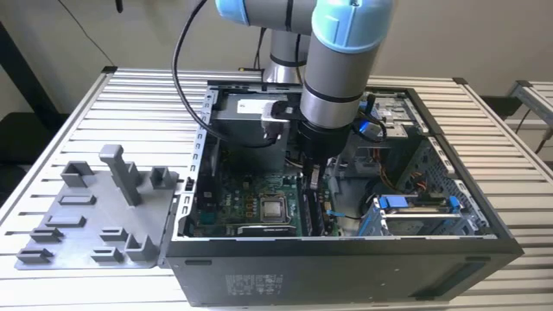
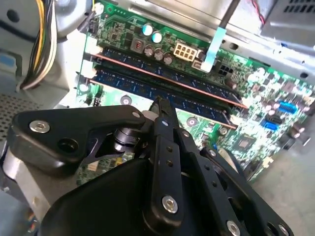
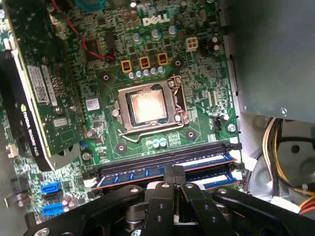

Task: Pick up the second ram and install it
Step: 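Press down the second ram until it locks into place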

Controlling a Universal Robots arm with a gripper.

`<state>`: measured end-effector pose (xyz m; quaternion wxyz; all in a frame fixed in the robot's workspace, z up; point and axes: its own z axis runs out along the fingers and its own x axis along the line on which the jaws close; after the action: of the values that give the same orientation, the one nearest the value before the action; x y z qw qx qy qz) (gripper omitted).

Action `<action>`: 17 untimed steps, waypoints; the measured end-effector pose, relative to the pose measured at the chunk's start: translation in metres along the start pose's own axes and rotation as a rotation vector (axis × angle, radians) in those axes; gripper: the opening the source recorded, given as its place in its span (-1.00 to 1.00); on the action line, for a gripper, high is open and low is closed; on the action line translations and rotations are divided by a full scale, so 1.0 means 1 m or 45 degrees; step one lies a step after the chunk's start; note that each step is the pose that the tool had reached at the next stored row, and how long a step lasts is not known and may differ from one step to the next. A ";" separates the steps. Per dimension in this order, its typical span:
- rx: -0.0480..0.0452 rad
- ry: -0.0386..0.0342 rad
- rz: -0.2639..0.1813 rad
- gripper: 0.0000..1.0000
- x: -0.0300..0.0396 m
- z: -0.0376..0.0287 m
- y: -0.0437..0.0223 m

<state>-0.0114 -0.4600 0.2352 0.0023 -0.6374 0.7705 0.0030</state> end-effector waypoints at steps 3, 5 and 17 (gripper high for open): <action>0.000 0.0001 -0.071 -0.79 0.0000 0.0007 0.0000; -0.001 0.0002 -0.116 -0.79 0.0000 0.0011 0.0001; -0.002 -0.0005 -0.203 -0.79 0.0044 0.0036 -0.0011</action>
<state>-0.0112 -0.4645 0.2315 0.0022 -0.6967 0.7174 0.0035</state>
